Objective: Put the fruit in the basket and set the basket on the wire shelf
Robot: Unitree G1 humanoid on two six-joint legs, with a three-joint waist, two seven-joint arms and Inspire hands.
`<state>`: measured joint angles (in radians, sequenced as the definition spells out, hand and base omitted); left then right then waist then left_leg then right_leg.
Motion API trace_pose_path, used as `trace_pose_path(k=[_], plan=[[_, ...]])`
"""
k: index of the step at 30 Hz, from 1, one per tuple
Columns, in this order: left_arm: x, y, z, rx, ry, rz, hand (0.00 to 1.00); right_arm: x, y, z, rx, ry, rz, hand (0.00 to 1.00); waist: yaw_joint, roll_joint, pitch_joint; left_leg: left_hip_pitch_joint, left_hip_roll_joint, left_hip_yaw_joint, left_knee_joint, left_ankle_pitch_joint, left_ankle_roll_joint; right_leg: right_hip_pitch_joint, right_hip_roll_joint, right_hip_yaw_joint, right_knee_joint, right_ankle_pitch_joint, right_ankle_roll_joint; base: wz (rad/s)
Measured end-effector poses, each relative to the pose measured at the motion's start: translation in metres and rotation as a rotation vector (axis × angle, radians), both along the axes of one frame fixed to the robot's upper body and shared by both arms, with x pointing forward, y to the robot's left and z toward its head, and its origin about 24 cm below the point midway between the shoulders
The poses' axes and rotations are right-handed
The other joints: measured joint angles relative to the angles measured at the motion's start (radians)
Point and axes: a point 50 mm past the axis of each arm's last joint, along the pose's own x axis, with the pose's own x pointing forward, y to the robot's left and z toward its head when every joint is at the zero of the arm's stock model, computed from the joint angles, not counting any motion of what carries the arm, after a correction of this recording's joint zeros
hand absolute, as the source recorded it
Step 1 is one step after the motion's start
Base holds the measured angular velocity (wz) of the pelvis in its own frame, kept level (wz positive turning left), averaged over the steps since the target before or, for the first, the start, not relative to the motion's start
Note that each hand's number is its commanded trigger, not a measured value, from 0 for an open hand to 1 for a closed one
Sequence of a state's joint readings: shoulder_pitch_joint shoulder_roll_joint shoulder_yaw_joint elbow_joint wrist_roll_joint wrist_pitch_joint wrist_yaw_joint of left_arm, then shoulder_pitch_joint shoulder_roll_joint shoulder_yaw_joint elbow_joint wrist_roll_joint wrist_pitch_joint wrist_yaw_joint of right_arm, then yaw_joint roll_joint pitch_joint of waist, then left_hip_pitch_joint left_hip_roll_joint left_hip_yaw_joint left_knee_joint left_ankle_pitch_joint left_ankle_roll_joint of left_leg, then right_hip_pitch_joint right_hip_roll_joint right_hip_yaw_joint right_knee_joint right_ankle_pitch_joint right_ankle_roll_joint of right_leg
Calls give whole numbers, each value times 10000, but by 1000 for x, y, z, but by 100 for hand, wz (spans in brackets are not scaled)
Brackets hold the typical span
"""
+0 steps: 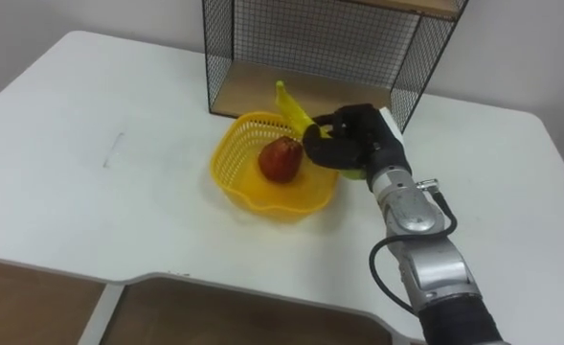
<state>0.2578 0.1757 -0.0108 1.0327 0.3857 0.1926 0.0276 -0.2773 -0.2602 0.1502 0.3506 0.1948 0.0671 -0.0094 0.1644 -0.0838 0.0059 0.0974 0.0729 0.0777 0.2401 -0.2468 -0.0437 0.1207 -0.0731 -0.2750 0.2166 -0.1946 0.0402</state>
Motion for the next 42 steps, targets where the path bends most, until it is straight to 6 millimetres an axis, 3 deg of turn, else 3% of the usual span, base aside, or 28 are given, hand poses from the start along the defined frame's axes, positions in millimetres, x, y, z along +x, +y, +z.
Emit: trace_pose_path(k=[14, 20, 24, 42], plan=[[3, 0, 0, 9, -84, -24, 0, -1, 6, -2, -92, 96, 300, 0, 57, 74, 52, -59, -2, -71, -38, -1, 0, -4, -1, -63, 0, 0, 0, 0], [3, 0, 0, 10, -94, -28, 0, -1, 6, -2, -92, 96, 299, 0, 56, 75, 42, -80, -2, -110, -26, 0, -1, -2, -1, -116, 0, 0, 0, 0], [2, 1, 1, 29, -97, 26, 0, -1, 6, -2, -107, 103, 345, 0, 61, 91, -8, -76, -2, -114, -22, 0, -1, 3, -2, -125, 3, 0, -1, 0], [0, 1, 1, 45, -13, 33, 0, -1, 6, -2, -28, 117, 369, 0, -69, 92, -21, -113, -18, -264, 3, 4, -5, 67, -21, -293, 1, 0, 0, 2]])
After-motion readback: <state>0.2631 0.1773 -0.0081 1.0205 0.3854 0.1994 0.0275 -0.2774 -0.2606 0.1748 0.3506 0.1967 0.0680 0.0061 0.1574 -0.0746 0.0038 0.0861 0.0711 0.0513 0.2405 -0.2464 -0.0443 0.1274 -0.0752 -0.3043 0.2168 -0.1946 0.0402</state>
